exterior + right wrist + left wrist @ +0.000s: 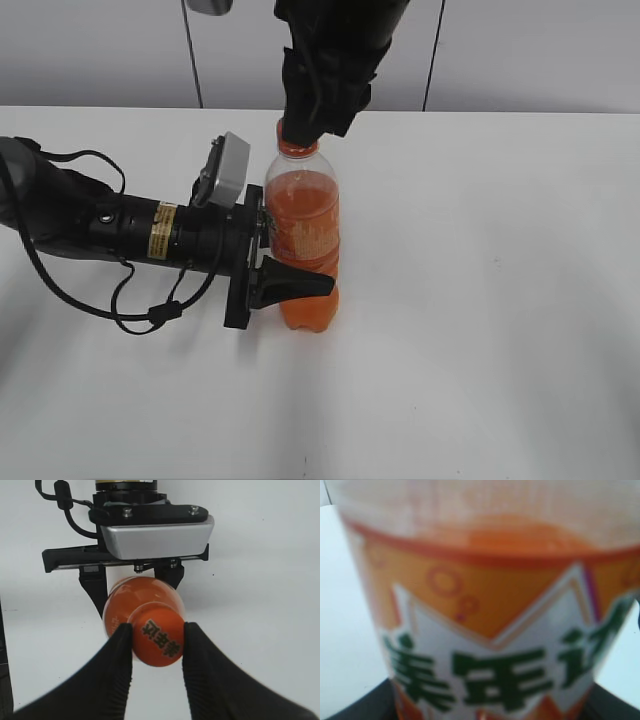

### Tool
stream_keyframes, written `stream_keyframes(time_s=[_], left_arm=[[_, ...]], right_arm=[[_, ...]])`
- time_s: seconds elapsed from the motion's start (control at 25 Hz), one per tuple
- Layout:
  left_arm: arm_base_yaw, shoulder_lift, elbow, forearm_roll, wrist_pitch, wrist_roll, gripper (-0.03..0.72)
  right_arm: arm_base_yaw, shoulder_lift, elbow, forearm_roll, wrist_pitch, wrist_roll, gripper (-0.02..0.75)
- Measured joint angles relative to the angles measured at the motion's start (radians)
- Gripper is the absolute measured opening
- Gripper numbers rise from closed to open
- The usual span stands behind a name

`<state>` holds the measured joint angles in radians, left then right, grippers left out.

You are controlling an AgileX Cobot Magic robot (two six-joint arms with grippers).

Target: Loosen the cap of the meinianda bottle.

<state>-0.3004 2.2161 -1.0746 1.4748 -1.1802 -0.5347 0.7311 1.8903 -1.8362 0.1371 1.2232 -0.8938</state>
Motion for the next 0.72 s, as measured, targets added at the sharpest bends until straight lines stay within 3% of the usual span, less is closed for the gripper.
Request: stream_keyframes(time_s=[0.36,0.72], left_arm=[[0.001,0.000,0.000,0.013,-0.005,-0.003,0.406],[-0.001,0.000,0.000,0.020,-0.008,-0.003,0.405]], right_arm=[[0.000,0.000,0.000,0.022,0.000,0.008,0.265],[0.000,0.003,0.002,0.036,0.000,0.054,0.433]])
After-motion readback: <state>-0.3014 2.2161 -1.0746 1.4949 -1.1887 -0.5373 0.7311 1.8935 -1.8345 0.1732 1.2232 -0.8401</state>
